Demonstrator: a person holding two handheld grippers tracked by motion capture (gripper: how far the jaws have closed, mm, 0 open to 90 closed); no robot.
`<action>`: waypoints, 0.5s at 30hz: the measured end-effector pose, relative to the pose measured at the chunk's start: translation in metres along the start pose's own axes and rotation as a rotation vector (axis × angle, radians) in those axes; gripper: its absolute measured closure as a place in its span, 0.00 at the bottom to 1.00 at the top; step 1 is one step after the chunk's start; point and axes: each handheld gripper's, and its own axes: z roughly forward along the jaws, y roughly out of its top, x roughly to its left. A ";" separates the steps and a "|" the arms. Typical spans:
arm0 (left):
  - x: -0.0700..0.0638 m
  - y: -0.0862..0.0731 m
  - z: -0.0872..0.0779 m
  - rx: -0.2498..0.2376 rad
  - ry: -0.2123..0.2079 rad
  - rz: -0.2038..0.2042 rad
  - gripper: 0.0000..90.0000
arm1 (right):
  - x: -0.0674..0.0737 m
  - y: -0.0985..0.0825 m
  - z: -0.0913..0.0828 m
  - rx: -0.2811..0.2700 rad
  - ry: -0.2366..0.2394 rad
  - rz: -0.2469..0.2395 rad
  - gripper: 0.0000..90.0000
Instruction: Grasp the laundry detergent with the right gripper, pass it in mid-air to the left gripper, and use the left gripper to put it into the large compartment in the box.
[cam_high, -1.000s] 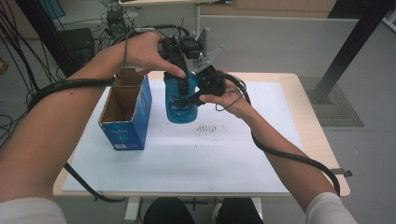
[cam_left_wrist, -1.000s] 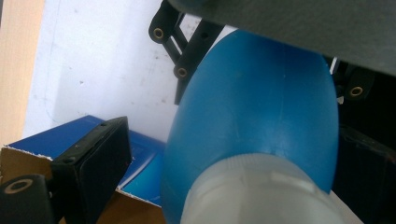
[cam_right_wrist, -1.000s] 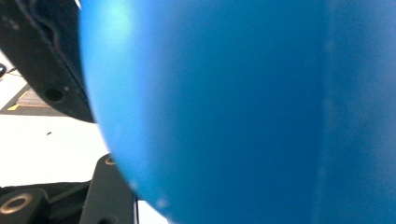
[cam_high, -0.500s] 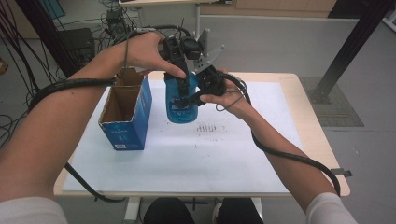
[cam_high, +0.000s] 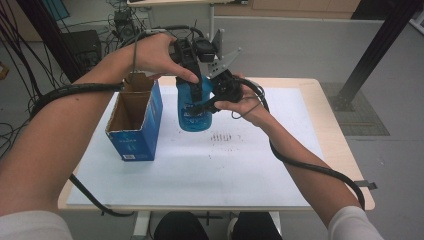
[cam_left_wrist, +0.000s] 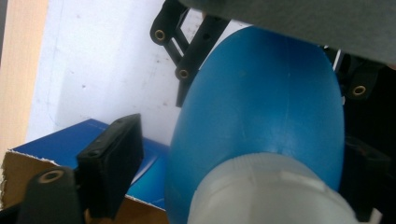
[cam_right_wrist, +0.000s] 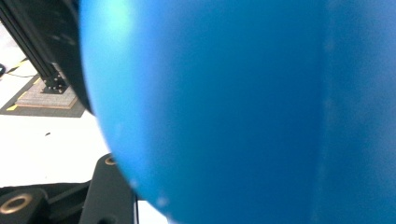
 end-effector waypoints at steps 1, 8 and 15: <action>0.000 0.000 0.000 0.001 -0.001 0.004 0.23 | 0.001 0.000 0.000 0.005 -0.002 0.006 0.49; -0.002 0.001 -0.003 -0.009 -0.022 0.029 0.33 | 0.002 0.000 -0.002 0.001 0.001 0.029 0.49; -0.005 0.002 -0.002 -0.002 -0.021 0.042 0.39 | 0.003 -0.002 -0.002 0.005 0.004 0.033 0.49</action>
